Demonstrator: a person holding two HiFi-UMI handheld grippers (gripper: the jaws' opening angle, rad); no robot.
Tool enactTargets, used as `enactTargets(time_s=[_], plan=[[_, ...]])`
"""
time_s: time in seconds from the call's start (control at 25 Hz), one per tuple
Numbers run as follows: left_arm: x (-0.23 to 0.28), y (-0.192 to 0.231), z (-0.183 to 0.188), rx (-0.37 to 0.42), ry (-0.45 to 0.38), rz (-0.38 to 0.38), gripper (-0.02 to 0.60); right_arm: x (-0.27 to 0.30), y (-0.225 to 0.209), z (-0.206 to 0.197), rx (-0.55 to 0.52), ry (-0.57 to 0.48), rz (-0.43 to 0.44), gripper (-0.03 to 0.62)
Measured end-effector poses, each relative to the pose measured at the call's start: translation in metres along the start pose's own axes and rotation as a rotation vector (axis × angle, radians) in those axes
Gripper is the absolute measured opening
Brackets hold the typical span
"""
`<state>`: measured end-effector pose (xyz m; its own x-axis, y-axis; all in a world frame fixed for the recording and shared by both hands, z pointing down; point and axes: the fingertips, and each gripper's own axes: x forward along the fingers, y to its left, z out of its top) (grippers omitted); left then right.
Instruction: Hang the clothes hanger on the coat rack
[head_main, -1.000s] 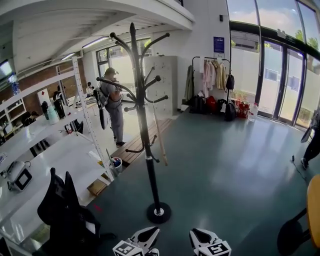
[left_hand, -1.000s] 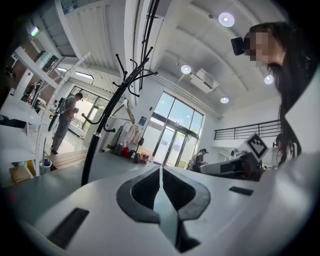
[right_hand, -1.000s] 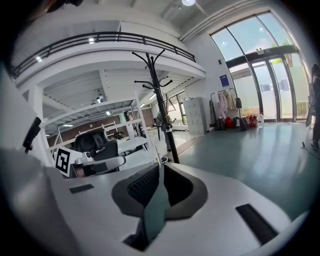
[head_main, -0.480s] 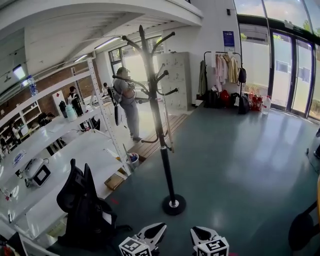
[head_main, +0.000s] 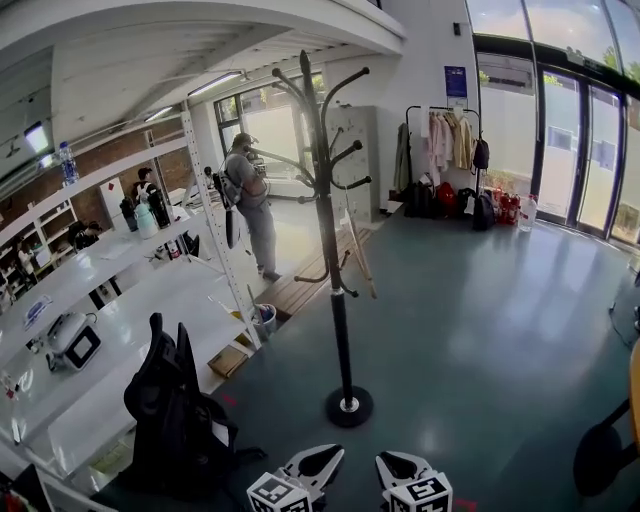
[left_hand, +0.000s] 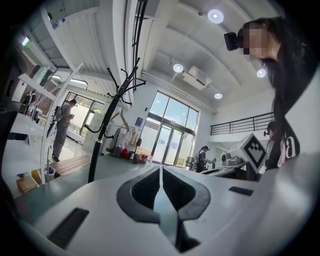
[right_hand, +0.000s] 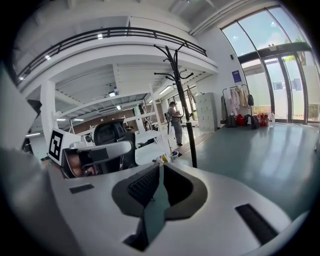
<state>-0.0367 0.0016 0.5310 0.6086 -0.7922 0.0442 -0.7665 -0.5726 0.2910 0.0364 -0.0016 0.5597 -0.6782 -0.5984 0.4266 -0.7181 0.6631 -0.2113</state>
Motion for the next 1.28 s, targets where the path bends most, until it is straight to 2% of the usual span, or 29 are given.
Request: enactTargets(time_s=[0.24,0.92,1.28], plan=[[-0.017,0.013,0.013,-0.002,-0.034,0.003,0.003,0.01,0.022,0.002,-0.025,0.023,-0.003,0.037],[-0.024,0.019,0.002,-0.032,0.007,-0.085,0.003,0.009,0.026,-0.01,0.031,0.046,-0.104,0.026],[-0.026,0.028,0.0,-0.031,0.017,-0.087,0.003,0.022,0.029,-0.014,0.046,0.06,-0.099,0.026]])
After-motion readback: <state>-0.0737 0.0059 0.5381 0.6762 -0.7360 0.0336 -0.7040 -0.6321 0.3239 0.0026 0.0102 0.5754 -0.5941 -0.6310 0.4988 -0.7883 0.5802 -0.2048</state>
